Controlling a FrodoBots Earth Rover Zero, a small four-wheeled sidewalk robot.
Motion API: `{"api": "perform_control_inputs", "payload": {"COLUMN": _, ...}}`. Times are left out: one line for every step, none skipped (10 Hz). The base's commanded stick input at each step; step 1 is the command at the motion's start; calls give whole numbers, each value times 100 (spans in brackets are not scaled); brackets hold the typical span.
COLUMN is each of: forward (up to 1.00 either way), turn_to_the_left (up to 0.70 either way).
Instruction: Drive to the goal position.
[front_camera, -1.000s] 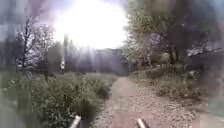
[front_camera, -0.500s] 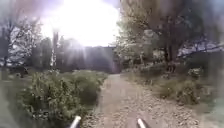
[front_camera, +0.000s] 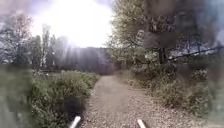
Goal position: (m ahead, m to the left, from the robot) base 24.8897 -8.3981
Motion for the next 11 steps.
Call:
{"api": "perform_control_inputs", "payload": {"forward": 100, "turn_to_the_left": 0}}
{"api": "perform_control_inputs", "payload": {"forward": 100, "turn_to_the_left": 0}}
{"api": "perform_control_inputs", "payload": {"forward": 100, "turn_to_the_left": 0}}
{"api": "perform_control_inputs", "payload": {"forward": 100, "turn_to_the_left": 0}}
{"api": "perform_control_inputs", "payload": {"forward": 100, "turn_to_the_left": 0}}
{"api": "perform_control_inputs", "payload": {"forward": 100, "turn_to_the_left": 0}}
{"api": "perform_control_inputs", "payload": {"forward": 100, "turn_to_the_left": 0}}
{"api": "perform_control_inputs", "payload": {"forward": 100, "turn_to_the_left": 0}}
{"api": "perform_control_inputs", "payload": {"forward": 100, "turn_to_the_left": 0}}
{"api": "perform_control_inputs", "payload": {"forward": 100, "turn_to_the_left": 0}}
{"api": "perform_control_inputs", "payload": {"forward": 100, "turn_to_the_left": 0}}
